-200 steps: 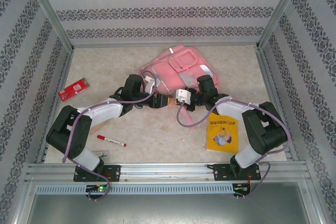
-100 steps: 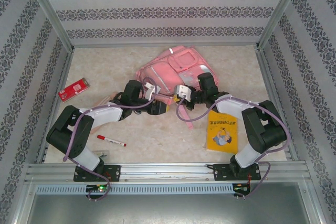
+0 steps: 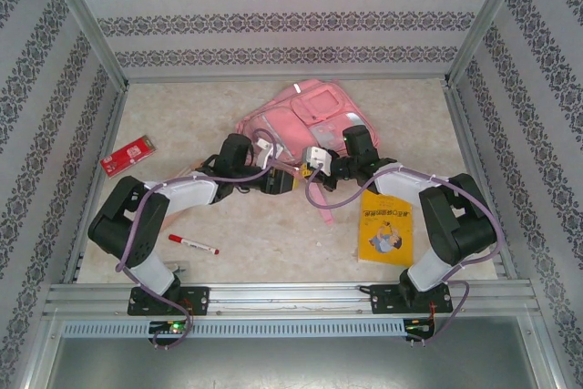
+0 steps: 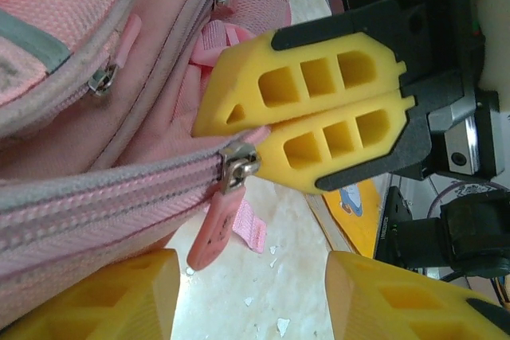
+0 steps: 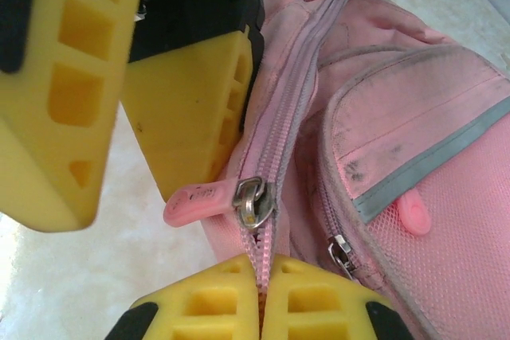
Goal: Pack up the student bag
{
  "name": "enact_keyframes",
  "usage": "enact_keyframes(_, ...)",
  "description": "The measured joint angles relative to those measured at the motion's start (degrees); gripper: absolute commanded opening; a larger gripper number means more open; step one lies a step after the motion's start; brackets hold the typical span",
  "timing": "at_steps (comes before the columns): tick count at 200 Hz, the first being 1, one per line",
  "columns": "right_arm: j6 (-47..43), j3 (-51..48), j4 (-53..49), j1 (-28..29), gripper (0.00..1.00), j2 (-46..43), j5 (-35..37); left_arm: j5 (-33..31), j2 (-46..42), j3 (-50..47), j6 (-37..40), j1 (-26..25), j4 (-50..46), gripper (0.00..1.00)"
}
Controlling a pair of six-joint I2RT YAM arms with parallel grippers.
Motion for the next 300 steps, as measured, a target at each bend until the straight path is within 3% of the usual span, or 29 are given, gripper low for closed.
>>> enact_keyframes(37, 0.15, 0.00, -0.20, 0.24, 0.00, 0.00, 0.02, -0.42, 0.52, 0.66, -0.37, 0.00, -0.02, 0.50)
enact_keyframes(77, 0.15, 0.00, -0.46, 0.50, 0.00, 0.00, 0.24, -1.29, 1.88, 1.22, -0.94, 0.00, -0.04, 0.35)
enact_keyframes(116, -0.46, 0.00, -0.48, 0.92, 0.00, -0.44, 0.92, -1.66, 2.34, 1.40, -1.09, -0.07, 0.48, 0.00)
enact_keyframes(149, -4.66, 0.00, -2.99, 0.83, 0.00, -1.86, 2.38, -2.89, 1.81, 2.36, 1.14, -0.48, -1.81, 0.00)
enact_keyframes(177, -9.64, 0.00, -6.25, -0.74, 0.00, -4.13, 2.89, -7.52, -1.62, 3.32, 5.49, -0.37, -8.76, 0.00)
enact_keyframes(222, -19.78, -0.26, -11.30, -3.85, 0.00, -6.78, 5.81, -10.73, -8.68, 1.40, 9.53, 5.44, -15.17, 0.00)
enact_keyframes(236, -21.66, -0.83, -11.74, -5.01, 0.06, -6.91, 7.15, -11.19, -9.68, 0.85, 11.08, 6.08, -16.52, 0.00)
enact_keyframes(272, -20.37, -1.18, -11.91, -5.97, 0.36, -6.91, 7.17, -11.13, -9.79, -0.85, 12.07, 5.60, -16.83, 0.00)
enact_keyframes(300, -15.89, -0.85, -11.02, -2.10, 0.52, -6.95, 5.31, -11.98, -9.38, -0.92, 11.58, 3.34, -16.63, 0.00)
